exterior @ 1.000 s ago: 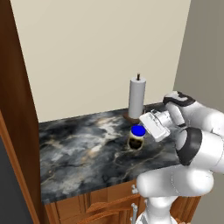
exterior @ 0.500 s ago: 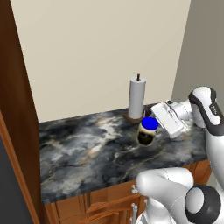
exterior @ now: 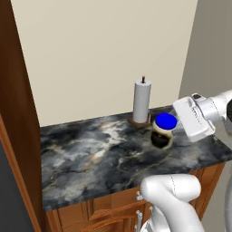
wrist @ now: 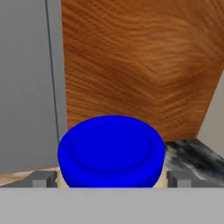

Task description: Place the ketchup and mayonnaise from the counter to the top shelf of the fridge. If the existing items in the fridge are on the top shelf, move them to other shelves.

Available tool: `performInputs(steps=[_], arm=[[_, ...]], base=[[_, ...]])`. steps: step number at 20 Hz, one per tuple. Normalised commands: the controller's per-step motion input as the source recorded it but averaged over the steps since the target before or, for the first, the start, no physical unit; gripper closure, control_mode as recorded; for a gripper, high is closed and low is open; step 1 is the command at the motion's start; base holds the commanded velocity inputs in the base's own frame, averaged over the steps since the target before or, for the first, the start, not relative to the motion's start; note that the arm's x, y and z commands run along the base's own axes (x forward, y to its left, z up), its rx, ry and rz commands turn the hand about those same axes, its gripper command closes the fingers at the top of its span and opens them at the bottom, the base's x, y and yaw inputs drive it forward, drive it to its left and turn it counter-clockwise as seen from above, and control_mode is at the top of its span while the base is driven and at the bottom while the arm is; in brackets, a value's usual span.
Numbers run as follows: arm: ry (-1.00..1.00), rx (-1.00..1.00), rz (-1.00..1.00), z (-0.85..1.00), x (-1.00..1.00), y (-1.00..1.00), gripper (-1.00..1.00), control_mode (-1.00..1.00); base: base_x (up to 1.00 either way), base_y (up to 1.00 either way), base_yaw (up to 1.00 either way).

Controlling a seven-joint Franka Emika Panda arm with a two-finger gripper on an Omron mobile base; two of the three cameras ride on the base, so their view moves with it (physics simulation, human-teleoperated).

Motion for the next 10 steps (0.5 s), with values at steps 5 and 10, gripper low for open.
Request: performInputs(steps=[5,10], arm=[[0.02,-0.02,-0.03,0.30,-0.39,-0.02,1.00,1.00],[0.00,0.00,0.00,0.00,0.00,0.00,1.00,1.00]], base=[[-0.60,-0.29,-0.02],[-1.00,-0.64,-0.02]])
